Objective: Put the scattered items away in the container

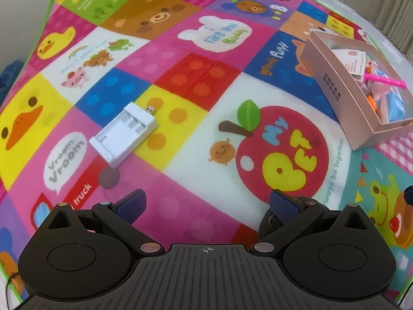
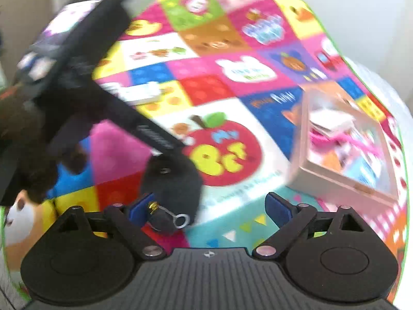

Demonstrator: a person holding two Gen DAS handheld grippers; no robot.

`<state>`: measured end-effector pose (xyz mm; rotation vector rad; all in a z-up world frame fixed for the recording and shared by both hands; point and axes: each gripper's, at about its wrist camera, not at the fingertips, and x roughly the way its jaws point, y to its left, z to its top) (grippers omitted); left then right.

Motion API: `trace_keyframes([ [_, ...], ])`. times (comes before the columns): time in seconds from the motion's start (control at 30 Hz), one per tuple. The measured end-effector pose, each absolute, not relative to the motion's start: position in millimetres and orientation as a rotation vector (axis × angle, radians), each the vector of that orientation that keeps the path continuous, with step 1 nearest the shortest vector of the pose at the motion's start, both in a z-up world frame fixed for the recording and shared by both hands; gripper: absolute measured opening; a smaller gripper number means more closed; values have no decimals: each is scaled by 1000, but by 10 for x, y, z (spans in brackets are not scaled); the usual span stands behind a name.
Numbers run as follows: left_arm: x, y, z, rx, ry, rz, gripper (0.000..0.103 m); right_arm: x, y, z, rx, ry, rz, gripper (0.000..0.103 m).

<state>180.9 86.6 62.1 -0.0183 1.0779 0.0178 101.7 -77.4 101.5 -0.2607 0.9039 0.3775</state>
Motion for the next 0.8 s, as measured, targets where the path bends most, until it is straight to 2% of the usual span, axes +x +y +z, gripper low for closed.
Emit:
trace_keyframes([
  [0.2, 1770, 1317, 526, -225, 939, 186, 103, 1127, -807, 1321, -112, 925, 351, 92],
  [0.37, 1961, 1588, 313, -394, 947, 275, 103, 1346, -972, 1622, 23, 886, 294, 96],
  [0.5, 2332, 1511, 291, -238, 888, 401, 103, 1387, -1055, 1652, 42, 873, 240, 96],
  [0.6, 2575, 1478, 162, -151, 914, 454, 103, 1298, -1101, 1627, 16, 868, 244, 101],
  [0.8, 2530, 1506, 132, -96, 886, 450, 103, 1126, -1208, 1548, -70, 858, 257, 103],
])
